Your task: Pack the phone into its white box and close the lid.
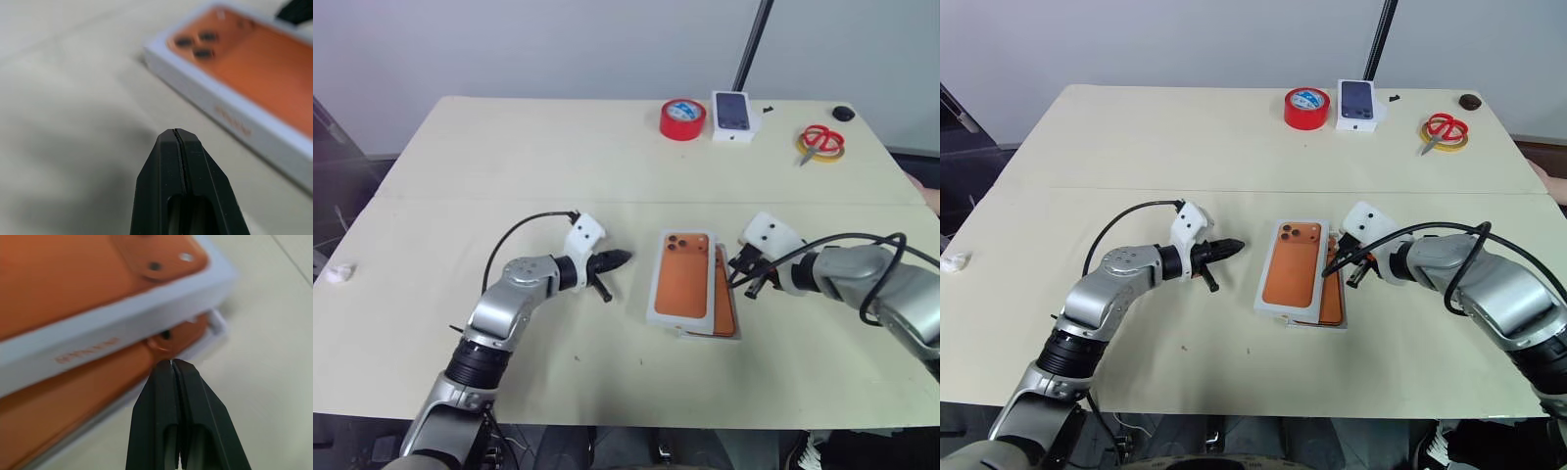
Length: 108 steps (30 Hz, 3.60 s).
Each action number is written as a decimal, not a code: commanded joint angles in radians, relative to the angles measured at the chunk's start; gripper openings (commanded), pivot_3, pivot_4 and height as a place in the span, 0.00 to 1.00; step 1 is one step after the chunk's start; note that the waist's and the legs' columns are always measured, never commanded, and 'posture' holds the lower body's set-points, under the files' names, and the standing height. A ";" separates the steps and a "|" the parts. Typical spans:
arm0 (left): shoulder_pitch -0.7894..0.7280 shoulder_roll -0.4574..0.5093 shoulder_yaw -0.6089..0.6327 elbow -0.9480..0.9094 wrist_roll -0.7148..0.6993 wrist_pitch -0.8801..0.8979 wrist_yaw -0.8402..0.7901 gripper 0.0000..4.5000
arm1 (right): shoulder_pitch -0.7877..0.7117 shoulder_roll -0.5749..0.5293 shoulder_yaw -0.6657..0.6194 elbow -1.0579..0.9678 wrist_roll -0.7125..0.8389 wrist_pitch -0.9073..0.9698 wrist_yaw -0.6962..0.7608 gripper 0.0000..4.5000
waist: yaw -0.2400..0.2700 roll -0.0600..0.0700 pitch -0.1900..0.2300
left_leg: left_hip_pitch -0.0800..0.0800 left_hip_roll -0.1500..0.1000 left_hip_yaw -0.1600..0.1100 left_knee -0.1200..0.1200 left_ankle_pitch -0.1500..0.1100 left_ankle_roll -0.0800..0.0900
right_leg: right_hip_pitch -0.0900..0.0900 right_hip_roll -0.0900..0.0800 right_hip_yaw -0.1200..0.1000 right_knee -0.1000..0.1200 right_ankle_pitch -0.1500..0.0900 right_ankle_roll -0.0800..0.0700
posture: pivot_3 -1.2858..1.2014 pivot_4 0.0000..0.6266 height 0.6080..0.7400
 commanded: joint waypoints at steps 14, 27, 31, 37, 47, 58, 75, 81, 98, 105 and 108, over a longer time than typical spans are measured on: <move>-0.088 -0.104 -0.094 -0.005 0.001 -0.016 -0.081 0.00 | 0.072 0.021 -0.106 -0.114 -0.105 0.010 0.113 0.01 | -0.001 0.000 0.000 | 0.000 -0.001 0.000 0.001 0.000 0.000 | 0.001 0.001 0.000 0.001 0.000 0.000 | 0.52 0.24 0.94; -0.106 -0.150 -0.118 0.013 0.014 -0.027 -0.080 0.00 | 0.154 0.006 -0.165 -0.138 -0.153 0.040 0.158 0.01 | 0.000 0.000 0.000 | 0.000 -0.002 0.000 0.001 0.000 0.000 | 0.001 0.000 0.000 0.001 0.000 0.000 | 0.52 0.24 0.94; -0.107 -0.153 -0.118 0.014 0.014 -0.025 -0.082 0.00 | 0.172 0.009 -0.169 -0.137 -0.166 0.040 0.163 0.01 | 0.001 0.000 0.000 | 0.001 -0.002 0.000 0.001 0.000 0.000 | 0.001 0.000 0.000 0.001 0.000 0.000 | 0.52 0.24 0.94; -0.101 -0.148 -0.120 0.006 0.013 -0.021 -0.087 0.00 | 0.183 0.010 -0.181 -0.149 -0.169 0.050 0.175 0.01 | 0.001 0.000 0.000 | 0.001 -0.002 -0.001 0.001 0.000 0.000 | 0.001 0.000 0.000 0.001 0.000 0.000 | 0.52 0.24 0.94; -0.084 -0.114 -0.127 0.015 0.035 -0.034 -0.094 0.00 | 0.218 -0.029 -0.204 -0.163 -0.198 0.025 0.215 0.01 | 0.000 0.000 0.000 | 0.001 -0.002 -0.001 0.001 0.000 0.000 | 0.001 0.001 0.000 0.001 0.000 0.000 | 0.52 0.24 0.94; -0.151 -0.178 -0.044 0.027 -0.033 0.001 -0.071 0.00 | 0.336 -0.085 -0.444 -0.216 -0.084 -0.043 0.420 0.01 | 0.003 0.000 0.000 | 0.001 -0.002 -0.001 0.001 0.000 0.000 | 0.003 0.001 -0.001 0.001 0.000 0.000 | 0.52 0.24 0.94; -0.138 -0.151 -0.146 0.099 0.062 -0.048 -0.105 0.00 | 0.451 -0.052 -0.323 -0.314 -0.116 -0.040 0.354 0.01 | 0.000 0.000 -0.001 | 0.004 -0.003 -0.002 0.002 0.000 0.000 | 0.005 0.001 -0.001 0.001 0.000 0.000 | 0.52 0.24 0.94; -0.101 -0.107 -0.002 0.044 0.015 -0.039 -0.056 0.00 | 0.393 0.001 -0.383 -0.249 -0.103 -0.072 0.331 0.01 | -0.004 0.000 -0.001 | 0.004 -0.003 -0.002 0.002 0.000 0.000 | 0.005 0.001 -0.001 0.001 0.000 0.000 | 0.52 0.24 0.94; 0.377 0.215 0.644 -0.134 -0.161 -0.069 0.023 0.00 | 0.199 0.246 -0.494 0.263 -0.109 -0.322 0.310 0.01 | 0.009 0.000 0.000 | 0.004 -0.001 -0.001 0.001 0.000 0.000 | 0.006 -0.003 -0.002 0.001 0.000 0.000 | 0.52 0.24 0.94; 0.377 0.254 0.685 -0.120 -0.189 -0.061 0.040 0.00 | 0.179 0.280 -0.446 0.316 -0.134 -0.379 0.330 0.01 | -0.002 0.000 0.000 | 0.004 0.000 -0.001 0.001 0.000 0.000 | 0.005 -0.002 -0.002 0.001 0.000 0.000 | 0.52 0.24 0.94; 0.388 0.253 0.692 -0.141 -0.205 -0.052 0.058 0.00 | 0.180 0.294 -0.440 0.314 -0.137 -0.388 0.327 0.01 | -0.003 0.000 0.000 | 0.004 0.000 -0.001 0.001 0.000 0.000 | 0.005 -0.002 -0.001 0.001 0.000 0.000 | 0.52 0.24 0.94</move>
